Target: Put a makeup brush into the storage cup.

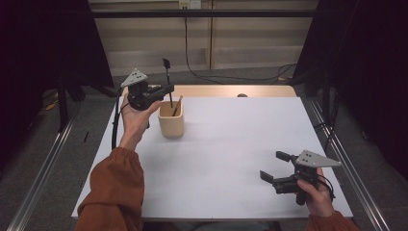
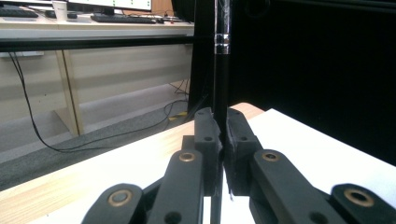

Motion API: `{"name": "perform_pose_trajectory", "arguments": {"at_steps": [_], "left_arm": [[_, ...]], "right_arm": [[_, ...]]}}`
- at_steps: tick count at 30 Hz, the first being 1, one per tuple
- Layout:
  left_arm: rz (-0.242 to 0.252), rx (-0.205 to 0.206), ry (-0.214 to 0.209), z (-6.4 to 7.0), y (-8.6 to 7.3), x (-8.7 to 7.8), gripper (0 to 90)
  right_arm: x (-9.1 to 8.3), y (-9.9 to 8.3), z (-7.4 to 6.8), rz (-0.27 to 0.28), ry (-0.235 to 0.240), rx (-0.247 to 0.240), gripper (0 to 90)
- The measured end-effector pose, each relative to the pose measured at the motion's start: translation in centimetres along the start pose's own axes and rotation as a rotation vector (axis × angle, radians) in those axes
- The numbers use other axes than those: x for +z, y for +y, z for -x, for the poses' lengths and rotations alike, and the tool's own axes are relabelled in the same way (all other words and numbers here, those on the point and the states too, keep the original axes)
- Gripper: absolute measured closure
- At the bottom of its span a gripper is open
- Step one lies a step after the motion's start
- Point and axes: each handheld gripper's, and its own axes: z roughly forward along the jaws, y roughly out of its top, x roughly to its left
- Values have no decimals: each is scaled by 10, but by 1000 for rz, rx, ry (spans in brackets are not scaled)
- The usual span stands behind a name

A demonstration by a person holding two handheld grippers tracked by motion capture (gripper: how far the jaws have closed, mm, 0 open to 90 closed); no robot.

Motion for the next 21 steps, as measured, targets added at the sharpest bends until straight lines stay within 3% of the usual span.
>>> {"name": "perform_pose_trajectory", "arguments": {"at_steps": [21], "left_arm": [[-41,-12,42,-11,-31,10,855]], "right_arm": [[0,-1,0,-5,8,8,19]]}}
